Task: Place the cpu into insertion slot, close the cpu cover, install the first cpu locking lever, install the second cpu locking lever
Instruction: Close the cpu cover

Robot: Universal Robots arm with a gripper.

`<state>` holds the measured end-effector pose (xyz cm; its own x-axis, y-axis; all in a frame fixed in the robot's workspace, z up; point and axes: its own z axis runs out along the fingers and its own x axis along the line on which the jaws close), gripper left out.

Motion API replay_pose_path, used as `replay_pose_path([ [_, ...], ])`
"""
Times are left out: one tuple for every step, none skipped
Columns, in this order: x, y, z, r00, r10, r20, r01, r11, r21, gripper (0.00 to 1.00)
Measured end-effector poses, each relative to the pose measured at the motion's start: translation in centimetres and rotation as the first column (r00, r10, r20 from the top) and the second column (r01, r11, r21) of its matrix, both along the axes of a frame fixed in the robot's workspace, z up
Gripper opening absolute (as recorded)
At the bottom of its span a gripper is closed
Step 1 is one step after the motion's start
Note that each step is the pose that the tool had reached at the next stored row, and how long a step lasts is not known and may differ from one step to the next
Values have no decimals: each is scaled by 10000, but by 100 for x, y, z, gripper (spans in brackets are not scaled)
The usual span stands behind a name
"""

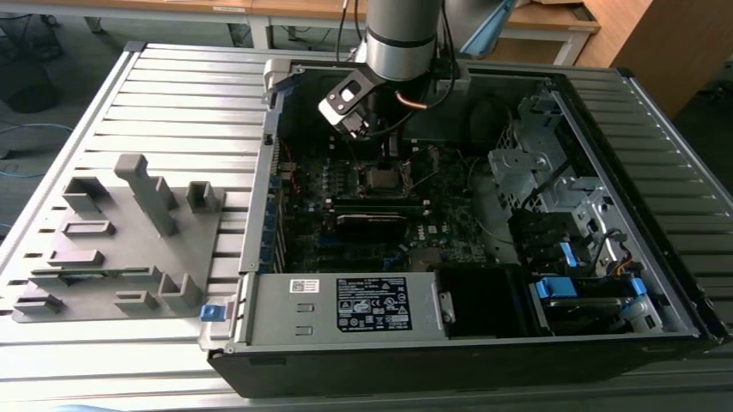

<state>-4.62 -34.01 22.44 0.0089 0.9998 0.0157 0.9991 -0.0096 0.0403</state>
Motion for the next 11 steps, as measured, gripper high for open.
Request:
replay_pose_path([
  [0,0,8,10000,0,1,0,10000,2,11],
  [0,0,20,10000,0,2,0,10000,3,11],
  [0,1,32,10000,0,2,0,10000,4,11],
  [0,1,46,10000,0,3,0,10000,5,11],
  [0,1,61,10000,0,3,0,10000,5,11],
  [0,1,76,10000,0,2,0,10000,4,11],
  [0,1,95,10000,-1,2,1,10000,3,11],
  [0,1,115,10000,0,2,0,10000,5,11],
  [0,1,135,10000,0,3,0,10000,5,11],
  [0,1,151,10000,0,3,0,10000,5,11],
  [0,1,170,10000,0,2,0,10000,5,11],
])
